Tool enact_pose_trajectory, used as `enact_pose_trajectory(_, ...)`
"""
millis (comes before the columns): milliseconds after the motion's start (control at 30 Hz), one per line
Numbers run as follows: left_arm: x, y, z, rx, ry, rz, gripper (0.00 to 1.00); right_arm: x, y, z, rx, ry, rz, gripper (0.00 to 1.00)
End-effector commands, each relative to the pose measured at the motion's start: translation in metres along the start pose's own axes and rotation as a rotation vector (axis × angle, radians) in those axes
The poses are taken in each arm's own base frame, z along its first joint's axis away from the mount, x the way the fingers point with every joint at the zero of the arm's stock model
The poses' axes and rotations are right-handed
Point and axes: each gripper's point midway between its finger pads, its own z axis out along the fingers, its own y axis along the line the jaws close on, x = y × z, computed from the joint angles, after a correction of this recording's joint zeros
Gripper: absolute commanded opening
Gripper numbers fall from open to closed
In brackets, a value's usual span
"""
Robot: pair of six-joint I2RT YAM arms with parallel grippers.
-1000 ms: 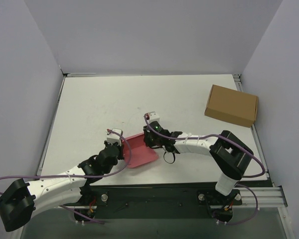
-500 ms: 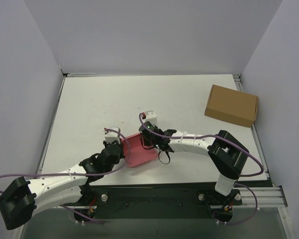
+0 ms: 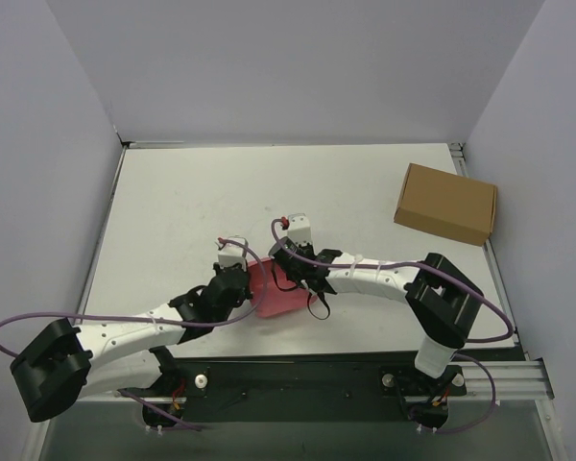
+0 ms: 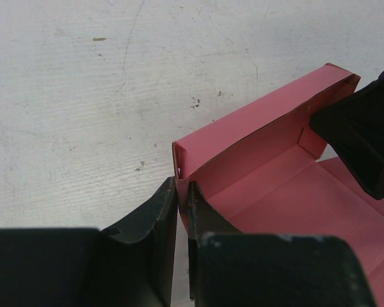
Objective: Fold the paper box
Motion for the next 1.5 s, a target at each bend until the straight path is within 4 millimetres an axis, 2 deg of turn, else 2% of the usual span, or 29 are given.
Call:
enact_pose_trajectory(0, -0.006, 0.008, 0.003, -0.038, -0.006, 0.062, 0.00, 0.006, -0.069, -0.002, 0.243, 0.002, -0.060, 0.04)
enact_pose_trajectory(233, -0.004, 0.014, 0.000, -0.049, -0.014, 0.071, 0.00, 0.013, -0.079, -0.005, 0.291, 0.016, -0.053, 0.04)
enact_pose_trajectory(400, -0.013, 0.015, -0.001, -0.063, -0.034, 0.071, 0.00, 0.013, -0.093, -0.008, 0.368, 0.005, -0.048, 0.04)
enact_pose_trajectory(633, -0.014, 0.015, -0.004, -0.062, -0.033, 0.039, 0.00, 0.022, -0.112, -0.008, 0.407, 0.021, 0.061, 0.04)
enact_pose_trajectory(933, -0.018, 0.008, -0.004, -0.033, -0.042, 0.033, 0.00, 0.024, -0.113, -0.006, 0.402, 0.022, 0.078, 0.04)
enact_pose_trajectory(1067, -0.016, 0.007, -0.001, -0.042, -0.020, 0.060, 0.00, 0.011, -0.112, -0.013, 0.434, -0.034, 0.007, 0.04)
enact_pose_trajectory(1100, -0.014, 0.009, -0.002, -0.049, -0.007, 0.067, 0.00, 0.010, -0.120, -0.016, 0.481, -0.035, -0.025, 0.03)
enact_pose_trajectory(1300, -0.024, 0.004, -0.004, -0.031, -0.022, 0.061, 0.00, 0.017, -0.125, -0.015, 0.521, -0.026, -0.050, 0.01)
enact_pose_trajectory(1467, -0.031, -0.003, -0.003, -0.013, -0.021, 0.068, 0.00, 0.015, -0.124, -0.017, 0.539, -0.048, -0.080, 0.01)
